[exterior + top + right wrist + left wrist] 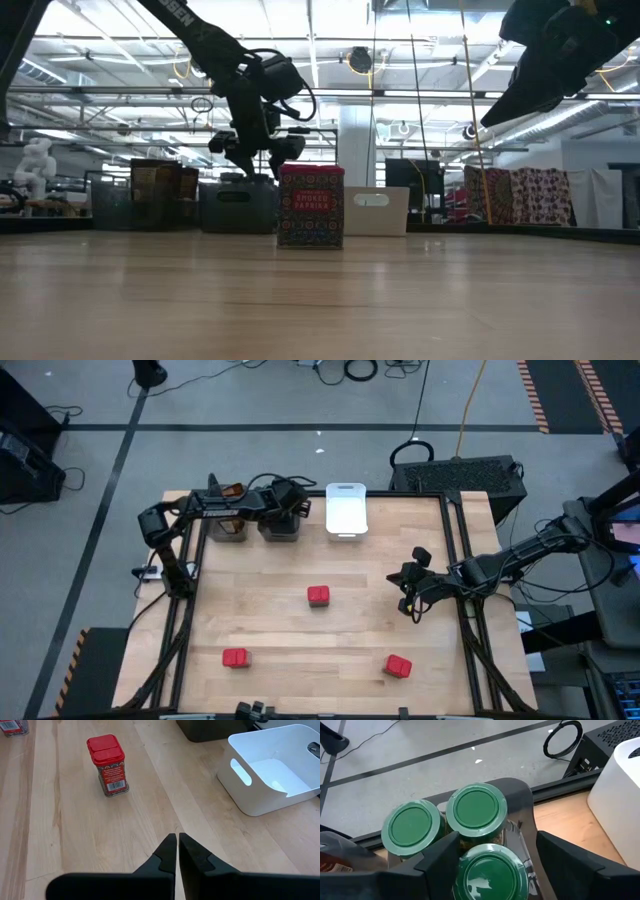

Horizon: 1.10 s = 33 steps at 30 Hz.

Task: Sort spices by type
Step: Put the green seasoning bottle into the right black bin, then put the top red seasoning can into the white bin

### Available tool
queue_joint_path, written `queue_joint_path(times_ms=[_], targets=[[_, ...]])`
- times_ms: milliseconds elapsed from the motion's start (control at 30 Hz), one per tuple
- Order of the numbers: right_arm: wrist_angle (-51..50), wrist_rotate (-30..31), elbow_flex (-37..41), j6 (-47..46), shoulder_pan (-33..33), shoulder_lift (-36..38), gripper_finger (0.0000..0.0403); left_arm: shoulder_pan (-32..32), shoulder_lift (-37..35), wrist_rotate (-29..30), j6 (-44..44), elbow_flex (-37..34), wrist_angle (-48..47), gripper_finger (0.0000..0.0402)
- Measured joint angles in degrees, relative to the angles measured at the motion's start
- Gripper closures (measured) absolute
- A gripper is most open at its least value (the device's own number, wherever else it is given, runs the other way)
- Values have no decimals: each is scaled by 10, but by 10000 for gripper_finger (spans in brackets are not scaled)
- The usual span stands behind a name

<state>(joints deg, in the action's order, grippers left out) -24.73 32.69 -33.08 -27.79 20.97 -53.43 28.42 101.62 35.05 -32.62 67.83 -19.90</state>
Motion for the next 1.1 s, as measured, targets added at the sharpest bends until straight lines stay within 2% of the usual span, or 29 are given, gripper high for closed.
queue_joint_path(times_ms=[267,433,600,767,833,933,1100], targets=[[0,0,0,0,0,0,403,-1,-13,-3,24,7,-1,133],[0,0,0,0,0,0,403,-17,-42,-26,96,24,-2,132],[0,0,0,0,0,0,403,-58,-91,-153,198,35,-25,132],[-3,4,0,10,0,0,403,-106,-138,-390,297,37,-54,132],[-1,4,0,16,-4,0,403,-130,-145,-453,312,37,-55,132],[0,4,0,17,-14,0,403,-170,-146,-494,346,37,-60,132],[1,1,0,29,-19,0,403,-227,-136,-496,403,36,-79,132]])
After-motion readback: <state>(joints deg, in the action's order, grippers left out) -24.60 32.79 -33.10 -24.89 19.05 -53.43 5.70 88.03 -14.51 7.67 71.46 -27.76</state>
